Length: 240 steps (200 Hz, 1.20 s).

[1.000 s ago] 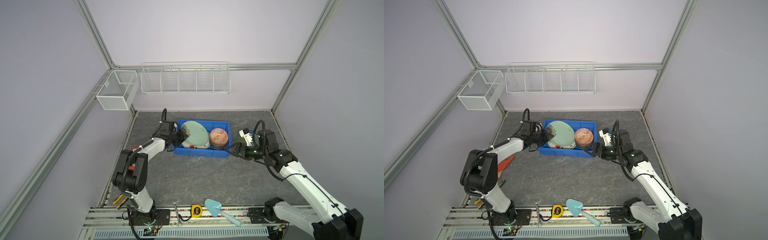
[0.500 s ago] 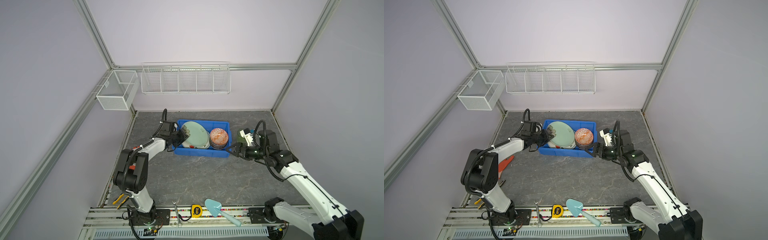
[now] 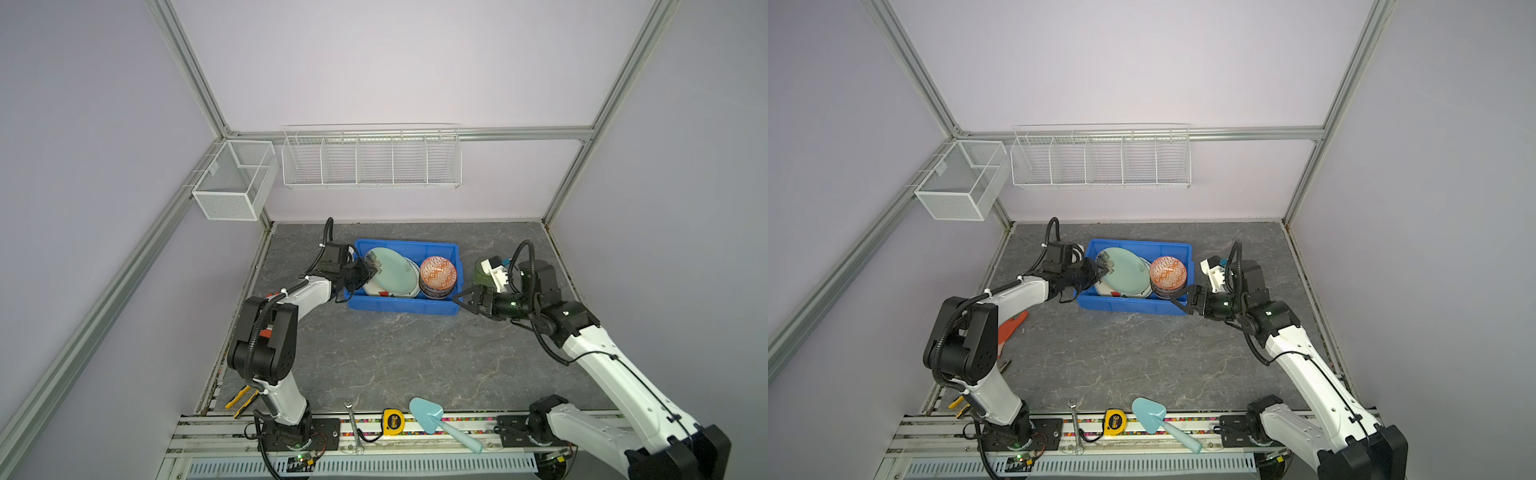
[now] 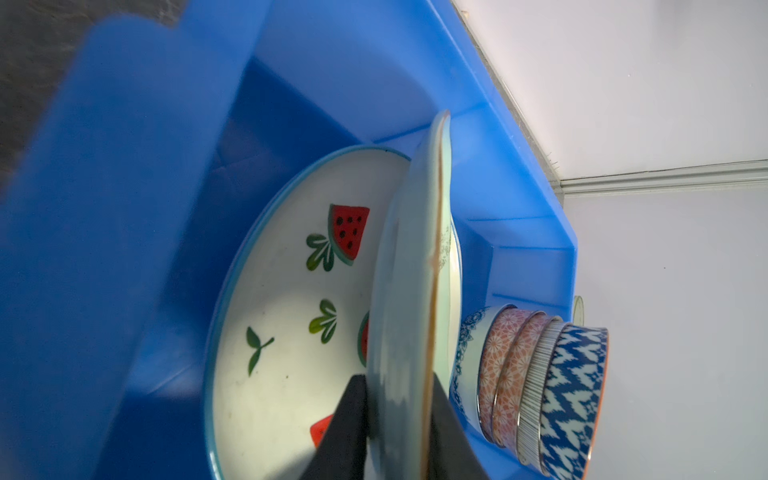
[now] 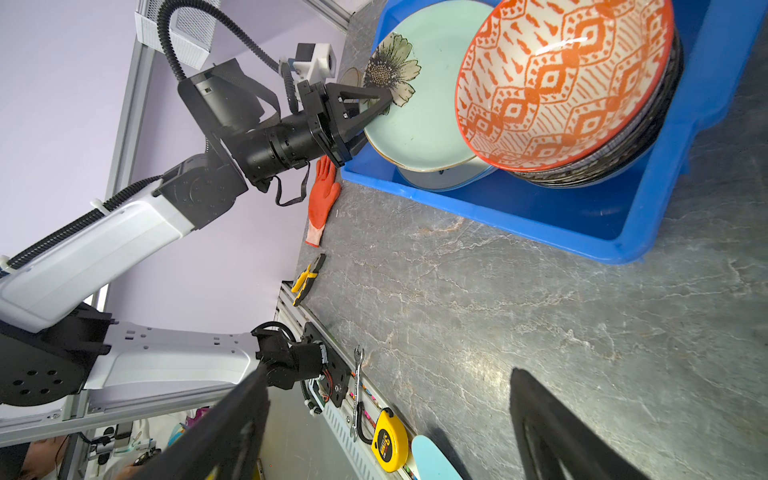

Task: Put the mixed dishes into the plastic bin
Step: 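Lower the flower plate into the bin with the left gripper while the right holds, then open the left gripper and withdraw while the right gripper moves to the green cup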

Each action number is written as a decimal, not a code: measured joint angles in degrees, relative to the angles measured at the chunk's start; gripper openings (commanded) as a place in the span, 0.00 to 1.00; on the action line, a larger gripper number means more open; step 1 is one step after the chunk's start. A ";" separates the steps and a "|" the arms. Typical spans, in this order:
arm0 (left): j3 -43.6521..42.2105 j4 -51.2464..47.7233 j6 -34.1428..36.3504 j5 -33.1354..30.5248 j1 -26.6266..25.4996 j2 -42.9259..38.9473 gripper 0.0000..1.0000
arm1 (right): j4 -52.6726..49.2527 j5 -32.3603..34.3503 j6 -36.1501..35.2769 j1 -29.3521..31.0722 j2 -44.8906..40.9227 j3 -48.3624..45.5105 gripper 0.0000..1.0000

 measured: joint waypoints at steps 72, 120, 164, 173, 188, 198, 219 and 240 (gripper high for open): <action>-0.04 -0.24 1.31 -1.16 -0.02 0.00 0.38 | -0.02 0.00 0.00 -0.02 -0.37 0.00 0.91; -0.04 -2.73 3.08 -3.34 -0.39 0.00 0.45 | -0.02 0.00 0.00 -0.02 -0.37 0.00 0.91; 0.39 -5.68 5.31 -6.56 -1.66 -0.07 0.49 | 0.00 -0.02 0.02 -0.02 -0.37 0.00 0.91; 0.66 -6.60 5.88 -7.30 -1.92 -0.07 0.49 | 0.00 -0.02 0.02 -0.02 -0.37 0.00 0.91; 1.11 -8.15 6.67 -8.52 -2.47 -0.07 0.50 | 0.00 -0.02 0.00 -0.02 -0.37 0.00 0.91; 1.53 -9.42 7.19 -9.38 -2.84 -0.04 0.51 | -0.02 0.00 0.02 -0.02 -0.37 0.00 0.91; 2.51 -11.32 8.04 -10.95 -3.54 -0.07 0.53 | -0.07 0.02 0.00 -0.02 -0.37 0.00 0.91; 4.02 -13.68 9.35 -13.22 -4.52 -0.07 0.59 | -0.83 0.31 -0.09 -0.02 -0.33 0.00 0.91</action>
